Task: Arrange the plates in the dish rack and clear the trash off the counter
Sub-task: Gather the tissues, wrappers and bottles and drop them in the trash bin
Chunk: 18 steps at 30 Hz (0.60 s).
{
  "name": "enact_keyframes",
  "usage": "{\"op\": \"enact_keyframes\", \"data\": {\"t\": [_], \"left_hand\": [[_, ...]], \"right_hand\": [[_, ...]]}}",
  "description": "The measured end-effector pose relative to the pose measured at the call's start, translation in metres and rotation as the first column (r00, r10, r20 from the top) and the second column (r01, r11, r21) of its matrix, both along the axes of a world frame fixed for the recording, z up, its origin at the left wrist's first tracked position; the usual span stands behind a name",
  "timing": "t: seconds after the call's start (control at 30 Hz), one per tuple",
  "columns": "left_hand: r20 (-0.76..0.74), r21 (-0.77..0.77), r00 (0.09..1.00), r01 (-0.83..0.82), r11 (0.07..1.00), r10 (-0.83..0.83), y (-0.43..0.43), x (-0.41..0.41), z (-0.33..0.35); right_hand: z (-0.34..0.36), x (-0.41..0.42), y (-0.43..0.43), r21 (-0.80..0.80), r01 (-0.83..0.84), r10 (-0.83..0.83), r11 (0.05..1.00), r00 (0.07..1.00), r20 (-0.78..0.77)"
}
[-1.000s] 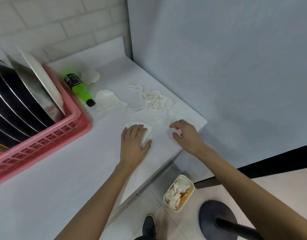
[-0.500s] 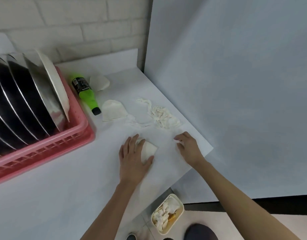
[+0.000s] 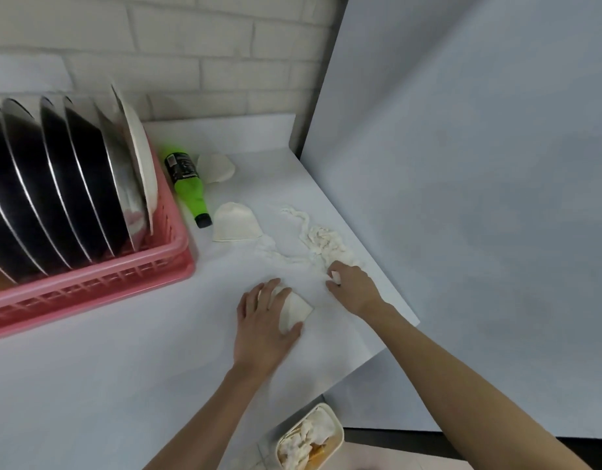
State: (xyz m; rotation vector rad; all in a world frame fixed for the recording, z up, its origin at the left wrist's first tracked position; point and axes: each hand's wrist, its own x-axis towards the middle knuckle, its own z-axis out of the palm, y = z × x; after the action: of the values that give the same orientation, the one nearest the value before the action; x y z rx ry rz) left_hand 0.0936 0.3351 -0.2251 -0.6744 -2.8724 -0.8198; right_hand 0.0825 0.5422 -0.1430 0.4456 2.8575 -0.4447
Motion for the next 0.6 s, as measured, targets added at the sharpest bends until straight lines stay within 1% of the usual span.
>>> {"op": "enact_keyframes", "data": {"t": [0.03,0.1,0.17,0.27,0.33,0.4,0.5,0.53,0.6], "left_hand": [[0.008,0.0,1.0,-0.003,1.0,0.003,0.0,0.0,0.001],[0.019,0.001,1.0,-0.008,1.0,0.008,-0.001,0.001,0.003],[0.017,-0.001,1.0,-0.016,1.0,0.016,-0.002,0.001,0.005],[0.019,0.012,1.0,-0.01,1.0,0.01,-0.002,0.0,0.004],[0.019,0.019,1.0,-0.004,1.0,0.004,-0.002,0.0,0.004],[0.011,0.024,1.0,-0.005,1.0,0.005,-0.002,0.001,0.003],[0.0,0.039,1.0,-0.007,0.999,0.007,-0.003,0.001,0.002],[-0.004,0.042,1.0,-0.005,0.999,0.006,-0.003,0.002,0.002],[-0.013,0.046,1.0,-0.004,0.999,0.005,-0.003,0.002,0.001]], "right_hand": [[-0.003,0.002,-0.001,0.03,-0.047,0.046,0.998,0.999,0.01],[0.002,0.009,-0.002,0.021,-0.098,0.098,0.995,0.995,-0.007],[0.014,0.013,-0.001,-0.091,-0.082,0.072,0.992,0.992,-0.108],[0.046,0.013,0.001,-0.29,0.011,-0.098,0.957,0.953,-0.285],[0.067,0.009,0.004,-0.36,0.068,-0.197,0.93,0.921,-0.336],[0.085,0.004,0.01,-0.402,0.09,-0.244,0.911,0.904,-0.35],[0.107,-0.001,0.017,-0.598,0.072,-0.319,0.798,0.893,-0.318],[0.114,-0.001,0.018,-0.622,0.066,-0.322,0.78,0.895,-0.309],[0.124,-0.002,0.022,-0.611,0.048,-0.301,0.79,0.899,-0.319]]}}
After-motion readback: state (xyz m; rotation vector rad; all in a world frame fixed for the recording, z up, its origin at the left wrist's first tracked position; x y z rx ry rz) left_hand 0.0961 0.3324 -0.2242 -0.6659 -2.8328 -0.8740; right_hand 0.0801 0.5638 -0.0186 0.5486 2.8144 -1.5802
